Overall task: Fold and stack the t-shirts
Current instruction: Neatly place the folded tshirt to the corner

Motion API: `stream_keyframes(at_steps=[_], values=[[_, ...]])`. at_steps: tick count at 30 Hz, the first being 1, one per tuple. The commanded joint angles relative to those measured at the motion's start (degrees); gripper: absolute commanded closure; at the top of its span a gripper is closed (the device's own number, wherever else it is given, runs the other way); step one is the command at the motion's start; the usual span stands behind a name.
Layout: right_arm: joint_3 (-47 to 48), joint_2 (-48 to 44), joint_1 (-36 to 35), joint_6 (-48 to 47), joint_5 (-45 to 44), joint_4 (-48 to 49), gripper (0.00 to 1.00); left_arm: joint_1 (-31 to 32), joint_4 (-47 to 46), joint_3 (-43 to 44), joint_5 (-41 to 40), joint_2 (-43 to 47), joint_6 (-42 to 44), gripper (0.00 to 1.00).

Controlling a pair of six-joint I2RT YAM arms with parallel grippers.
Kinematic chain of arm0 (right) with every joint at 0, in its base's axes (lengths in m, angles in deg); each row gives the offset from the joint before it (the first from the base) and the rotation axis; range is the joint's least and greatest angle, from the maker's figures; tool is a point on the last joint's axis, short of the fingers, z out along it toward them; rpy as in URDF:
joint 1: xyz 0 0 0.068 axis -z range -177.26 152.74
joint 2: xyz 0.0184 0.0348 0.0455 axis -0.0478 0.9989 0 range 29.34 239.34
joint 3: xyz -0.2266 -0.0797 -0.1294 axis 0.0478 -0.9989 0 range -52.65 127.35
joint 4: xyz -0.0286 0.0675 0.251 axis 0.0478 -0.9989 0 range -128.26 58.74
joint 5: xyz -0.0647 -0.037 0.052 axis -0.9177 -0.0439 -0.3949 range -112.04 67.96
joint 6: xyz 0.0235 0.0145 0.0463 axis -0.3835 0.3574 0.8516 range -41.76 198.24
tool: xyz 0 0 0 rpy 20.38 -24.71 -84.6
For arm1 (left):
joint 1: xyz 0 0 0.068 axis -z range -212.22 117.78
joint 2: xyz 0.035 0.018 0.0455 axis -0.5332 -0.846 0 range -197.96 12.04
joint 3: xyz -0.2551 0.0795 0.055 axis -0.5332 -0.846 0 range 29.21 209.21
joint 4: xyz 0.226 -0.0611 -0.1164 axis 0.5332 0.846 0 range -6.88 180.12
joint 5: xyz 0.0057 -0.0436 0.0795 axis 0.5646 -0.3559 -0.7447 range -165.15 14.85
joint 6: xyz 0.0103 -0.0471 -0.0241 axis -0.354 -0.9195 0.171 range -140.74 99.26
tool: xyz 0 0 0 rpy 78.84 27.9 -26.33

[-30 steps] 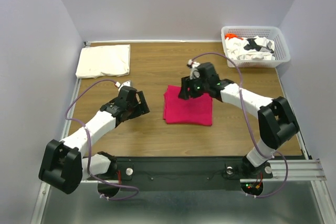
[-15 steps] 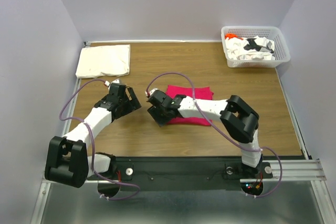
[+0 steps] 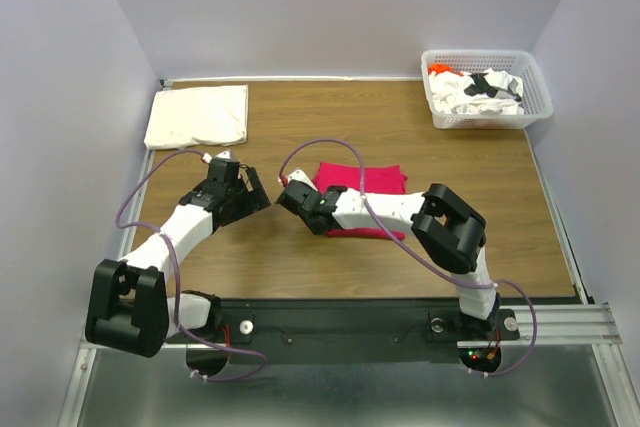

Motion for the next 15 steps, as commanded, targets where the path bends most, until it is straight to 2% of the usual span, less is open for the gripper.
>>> stream_keyframes(at_steps=[1,4,11,15], values=[[-2.08,0.57,-0.04,0.36,-0.35,-3.91,0.86,-0.26,-1.98,1.22,5.10,-0.40,1.14,0.05],[-1.82,-1.28,0.13,0.26,0.80,-3.56,0.99,-0.18,-3.73,1.40,9.05,-1.45,0.36,0.03],[-4.80,-11.03,1.09,0.97,2.91,3.37,0.99,0.26,-10.68,2.53,18.37,-6.89,-6.75,0.02],[-5.33,-12.53,1.71,1.49,3.17,4.26,0.99,1.67,-14.01,5.17,21.80,-11.29,-9.66,0.02]])
